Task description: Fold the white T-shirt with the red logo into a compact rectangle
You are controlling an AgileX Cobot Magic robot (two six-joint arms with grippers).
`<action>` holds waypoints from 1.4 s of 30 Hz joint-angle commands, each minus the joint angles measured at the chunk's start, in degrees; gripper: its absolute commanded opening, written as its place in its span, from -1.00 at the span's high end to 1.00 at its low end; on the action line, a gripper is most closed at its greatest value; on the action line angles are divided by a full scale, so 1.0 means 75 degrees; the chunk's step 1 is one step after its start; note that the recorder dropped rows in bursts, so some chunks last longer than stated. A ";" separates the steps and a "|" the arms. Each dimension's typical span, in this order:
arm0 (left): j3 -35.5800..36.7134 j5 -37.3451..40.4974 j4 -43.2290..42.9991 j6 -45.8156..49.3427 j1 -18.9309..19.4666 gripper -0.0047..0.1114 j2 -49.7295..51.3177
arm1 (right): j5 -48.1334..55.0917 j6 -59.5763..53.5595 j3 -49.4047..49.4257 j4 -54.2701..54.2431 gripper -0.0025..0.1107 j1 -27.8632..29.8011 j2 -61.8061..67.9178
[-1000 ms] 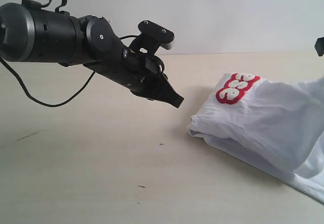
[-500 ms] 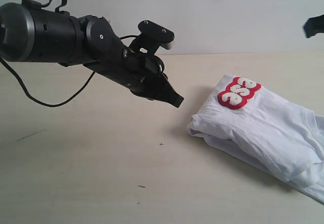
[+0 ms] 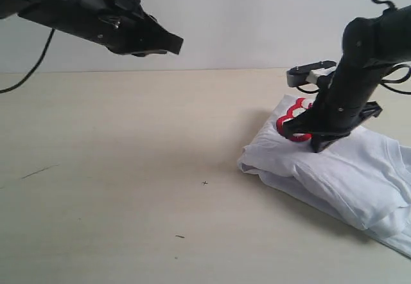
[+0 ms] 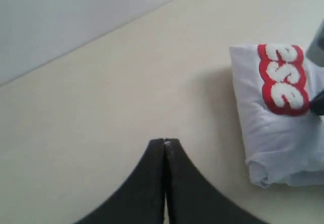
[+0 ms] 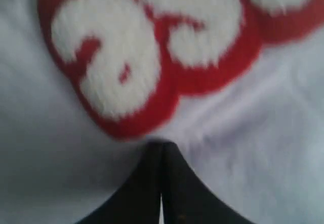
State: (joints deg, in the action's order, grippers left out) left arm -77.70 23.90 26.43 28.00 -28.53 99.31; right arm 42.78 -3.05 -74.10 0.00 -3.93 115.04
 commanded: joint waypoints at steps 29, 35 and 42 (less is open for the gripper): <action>0.0025 0.1502 -0.0332 -0.0199 0.0812 0.92 -0.1370 | 0.0020 -0.0039 -0.0135 -0.1002 -0.05 0.0379 -0.1342; 0.0025 0.1676 -0.0277 -0.0199 0.0812 0.92 -0.1380 | -0.0039 -0.1453 0.0074 -0.2791 -0.05 0.0932 -0.0843; 0.0025 0.1676 -0.0291 -0.0199 0.0812 0.92 -0.1380 | -0.0763 -0.1709 0.0074 -0.2633 -0.05 0.0932 0.0121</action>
State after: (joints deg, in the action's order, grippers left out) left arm -77.57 36.54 24.00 26.95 -22.63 89.43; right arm 40.33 -14.83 -73.79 -20.39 2.71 114.07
